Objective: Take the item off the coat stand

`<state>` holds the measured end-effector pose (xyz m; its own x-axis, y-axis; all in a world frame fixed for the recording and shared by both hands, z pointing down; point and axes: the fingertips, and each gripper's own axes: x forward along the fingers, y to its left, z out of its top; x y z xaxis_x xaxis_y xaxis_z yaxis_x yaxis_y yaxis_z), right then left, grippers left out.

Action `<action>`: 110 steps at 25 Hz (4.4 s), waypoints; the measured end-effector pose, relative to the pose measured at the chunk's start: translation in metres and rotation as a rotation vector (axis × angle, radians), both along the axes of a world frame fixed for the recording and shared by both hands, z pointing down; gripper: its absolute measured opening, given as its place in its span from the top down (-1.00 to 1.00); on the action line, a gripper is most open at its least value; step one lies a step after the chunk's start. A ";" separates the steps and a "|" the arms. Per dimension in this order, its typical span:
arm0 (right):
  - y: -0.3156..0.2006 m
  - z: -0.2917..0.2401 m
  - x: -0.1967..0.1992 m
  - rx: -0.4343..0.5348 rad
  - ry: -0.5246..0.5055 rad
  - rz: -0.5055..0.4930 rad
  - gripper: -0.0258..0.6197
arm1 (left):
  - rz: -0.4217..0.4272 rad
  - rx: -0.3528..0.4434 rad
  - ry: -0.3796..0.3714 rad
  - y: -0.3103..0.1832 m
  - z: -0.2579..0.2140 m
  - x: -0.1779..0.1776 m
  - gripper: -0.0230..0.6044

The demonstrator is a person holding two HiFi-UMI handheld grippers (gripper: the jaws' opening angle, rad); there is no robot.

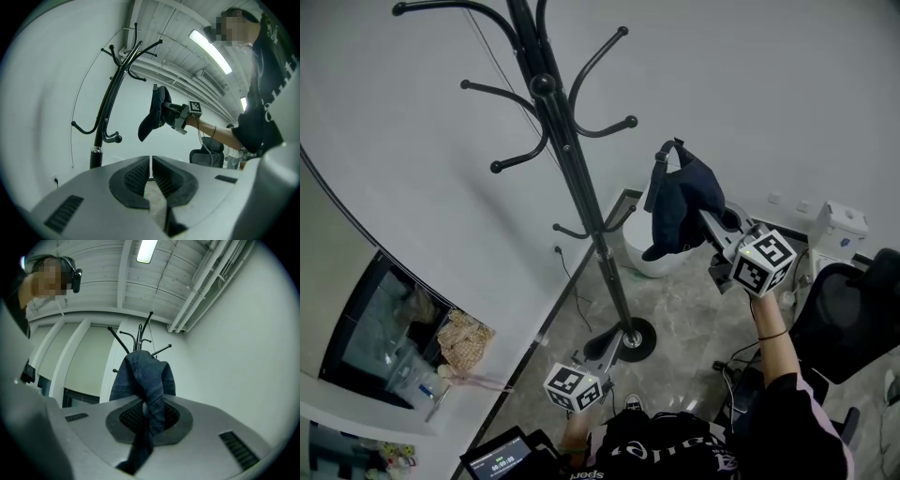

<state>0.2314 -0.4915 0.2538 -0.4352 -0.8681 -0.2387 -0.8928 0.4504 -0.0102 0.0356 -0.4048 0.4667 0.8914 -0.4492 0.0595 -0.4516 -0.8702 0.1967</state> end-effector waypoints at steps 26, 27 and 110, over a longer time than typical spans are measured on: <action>0.255 0.184 -0.034 -0.307 -0.052 -0.071 0.84 | -0.145 -0.097 -0.025 0.192 0.028 0.032 0.91; 0.260 0.187 -0.036 -0.313 -0.058 -0.073 0.84 | -0.148 -0.097 -0.028 0.195 0.027 0.030 0.91; 0.623 0.252 -0.179 -0.478 -0.089 0.161 0.84 | 0.061 -0.056 0.012 0.494 0.026 -0.080 0.92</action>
